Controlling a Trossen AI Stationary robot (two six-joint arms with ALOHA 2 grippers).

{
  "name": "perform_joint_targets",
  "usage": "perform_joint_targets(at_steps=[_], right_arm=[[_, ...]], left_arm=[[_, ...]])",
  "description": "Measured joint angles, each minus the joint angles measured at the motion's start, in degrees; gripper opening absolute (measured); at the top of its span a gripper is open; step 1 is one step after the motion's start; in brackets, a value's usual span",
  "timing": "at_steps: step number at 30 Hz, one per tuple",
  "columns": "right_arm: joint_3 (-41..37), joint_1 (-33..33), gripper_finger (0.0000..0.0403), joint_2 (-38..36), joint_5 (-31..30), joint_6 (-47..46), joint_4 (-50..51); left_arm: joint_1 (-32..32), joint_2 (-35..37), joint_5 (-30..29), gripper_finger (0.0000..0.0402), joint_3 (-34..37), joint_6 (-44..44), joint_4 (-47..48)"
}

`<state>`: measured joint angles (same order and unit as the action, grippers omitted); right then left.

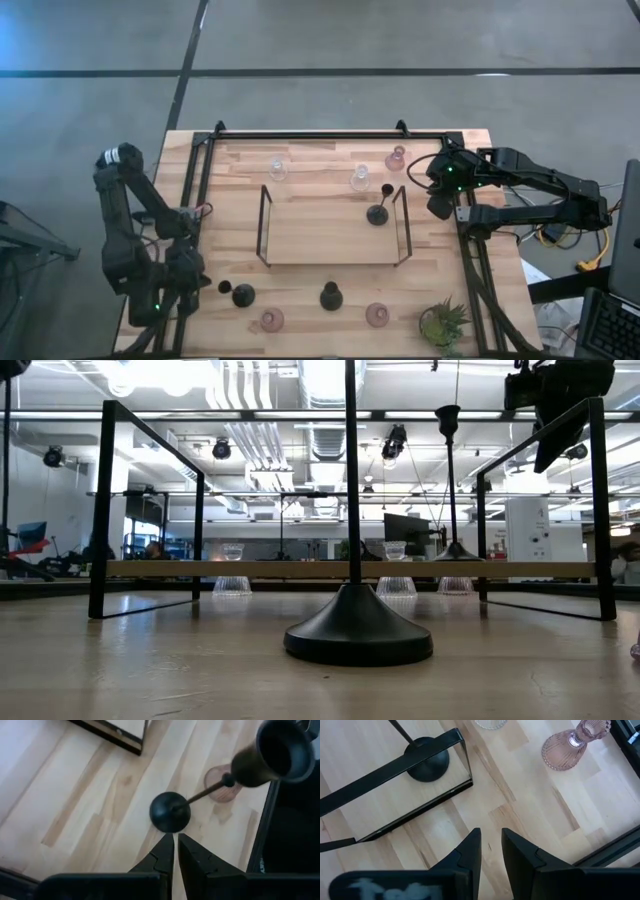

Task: Pick & Place candle stick holders
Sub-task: Put the left black candle holder on the shelf

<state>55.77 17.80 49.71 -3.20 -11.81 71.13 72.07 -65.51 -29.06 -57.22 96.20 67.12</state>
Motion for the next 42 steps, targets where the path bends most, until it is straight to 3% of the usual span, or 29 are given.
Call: perform_joint_targets(at_steps=[9, 19, 42], right_arm=[[-0.07, 0.0, 0.008, 0.0, 0.0, -0.2, -2.26], [-0.07, 0.0, 0.0065, 0.26, 0.0, -0.2, -5.42], [-0.07, 0.0, 0.009, 0.7, 0.11, 2.84, -5.81]], left_arm=[[0.43, -6.1, -7.5, 0.0028, 5.89, -0.65, -8.97], [0.47, -8.68, -7.59, 0.0028, 12.9, -3.58, -26.32], [0.31, -0.53, -12.43, 0.0028, 12.99, -10.94, -26.13]])
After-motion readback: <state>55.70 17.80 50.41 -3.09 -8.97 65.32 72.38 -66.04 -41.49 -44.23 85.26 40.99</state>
